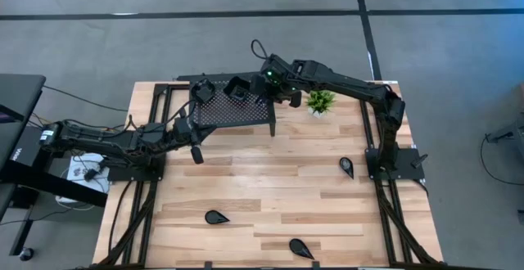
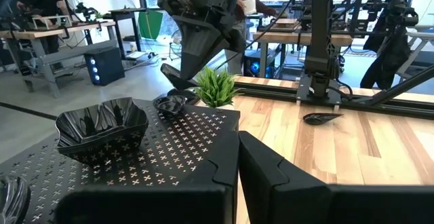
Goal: Pick & Place Mini shaped plates
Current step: Stack the black drop shaped plate on the top of the black drop shaped plate on the shelf
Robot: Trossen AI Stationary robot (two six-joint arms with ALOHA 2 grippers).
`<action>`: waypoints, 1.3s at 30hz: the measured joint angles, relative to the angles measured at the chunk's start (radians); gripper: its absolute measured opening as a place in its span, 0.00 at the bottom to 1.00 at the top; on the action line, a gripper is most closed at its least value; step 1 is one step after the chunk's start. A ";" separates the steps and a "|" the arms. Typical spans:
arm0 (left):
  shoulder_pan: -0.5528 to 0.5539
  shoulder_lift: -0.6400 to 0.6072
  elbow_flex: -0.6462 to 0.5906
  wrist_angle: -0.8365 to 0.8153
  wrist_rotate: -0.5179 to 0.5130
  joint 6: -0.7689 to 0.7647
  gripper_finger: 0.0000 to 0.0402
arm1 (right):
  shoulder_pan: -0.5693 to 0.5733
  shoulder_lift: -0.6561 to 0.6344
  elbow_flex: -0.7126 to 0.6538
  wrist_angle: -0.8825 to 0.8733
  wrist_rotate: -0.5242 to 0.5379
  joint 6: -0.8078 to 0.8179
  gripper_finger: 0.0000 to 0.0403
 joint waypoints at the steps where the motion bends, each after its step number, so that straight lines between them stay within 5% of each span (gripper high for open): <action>1: 0.000 0.000 0.000 0.000 0.000 0.001 0.03 | 0.000 0.000 0.000 -0.001 0.000 0.000 0.00; 39: 0.000 0.000 0.000 0.008 0.000 0.007 0.03 | -0.010 0.000 -0.058 0.091 0.015 0.015 0.00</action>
